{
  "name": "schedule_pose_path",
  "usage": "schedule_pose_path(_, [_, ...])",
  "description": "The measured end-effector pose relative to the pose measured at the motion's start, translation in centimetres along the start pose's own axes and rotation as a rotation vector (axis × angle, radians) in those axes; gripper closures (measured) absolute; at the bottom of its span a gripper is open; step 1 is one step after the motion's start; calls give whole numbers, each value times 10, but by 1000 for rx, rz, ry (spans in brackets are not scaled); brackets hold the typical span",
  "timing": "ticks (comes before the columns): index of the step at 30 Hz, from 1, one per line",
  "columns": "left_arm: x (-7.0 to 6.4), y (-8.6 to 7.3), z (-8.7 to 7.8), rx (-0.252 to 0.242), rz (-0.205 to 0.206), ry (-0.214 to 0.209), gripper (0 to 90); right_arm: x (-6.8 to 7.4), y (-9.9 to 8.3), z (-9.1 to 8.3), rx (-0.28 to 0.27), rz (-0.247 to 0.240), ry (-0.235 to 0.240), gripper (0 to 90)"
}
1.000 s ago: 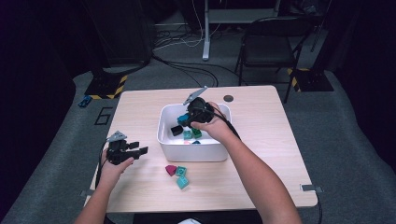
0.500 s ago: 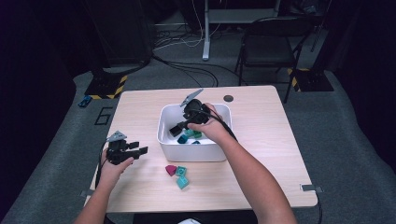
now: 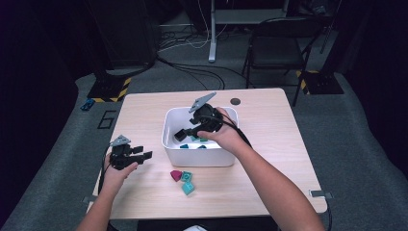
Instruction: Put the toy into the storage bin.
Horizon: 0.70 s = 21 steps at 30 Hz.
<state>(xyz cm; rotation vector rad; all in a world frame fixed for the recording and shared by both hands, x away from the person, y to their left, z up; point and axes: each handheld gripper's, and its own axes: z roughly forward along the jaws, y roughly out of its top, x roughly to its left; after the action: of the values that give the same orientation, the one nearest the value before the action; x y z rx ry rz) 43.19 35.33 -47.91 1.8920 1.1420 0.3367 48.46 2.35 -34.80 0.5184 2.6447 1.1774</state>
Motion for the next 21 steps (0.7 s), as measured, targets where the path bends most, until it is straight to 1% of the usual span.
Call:
schedule_pose_path(2, [0, 0, 0, 2, 2, 0, 416, 7, 0, -5, -8, -14, 6, 488])
schedule_pose_path(7, [0, 0, 0, 0, 1, 2, 416, 25, 0, -18, -24, -38, 38, 489])
schedule_pose_path(8, [0, 0, 0, -7, -1, 3, 416, 29, 0, -20, -30, -45, 44, 488])
schedule_pose_path(11, [0, 0, 0, -6, 0, 3, 416, 41, -5, -24, -43, -57, 66, 488])
schedule_pose_path(13, [0, 0, 0, 2, 1, 1, 416, 48, -9, -25, -50, -61, 83, 488])
schedule_pose_path(15, [0, 0, 0, 3, 1, 2, 416, 53, -15, -25, -57, -70, 89, 488])
schedule_pose_path(19, [-1, 0, 0, 3, 2, 2, 416, 61, -26, -21, -52, -69, 101, 488])
schedule_pose_path(21, [-1, 0, 0, 3, 2, 3, 416, 64, -32, -19, -46, -66, 99, 488])
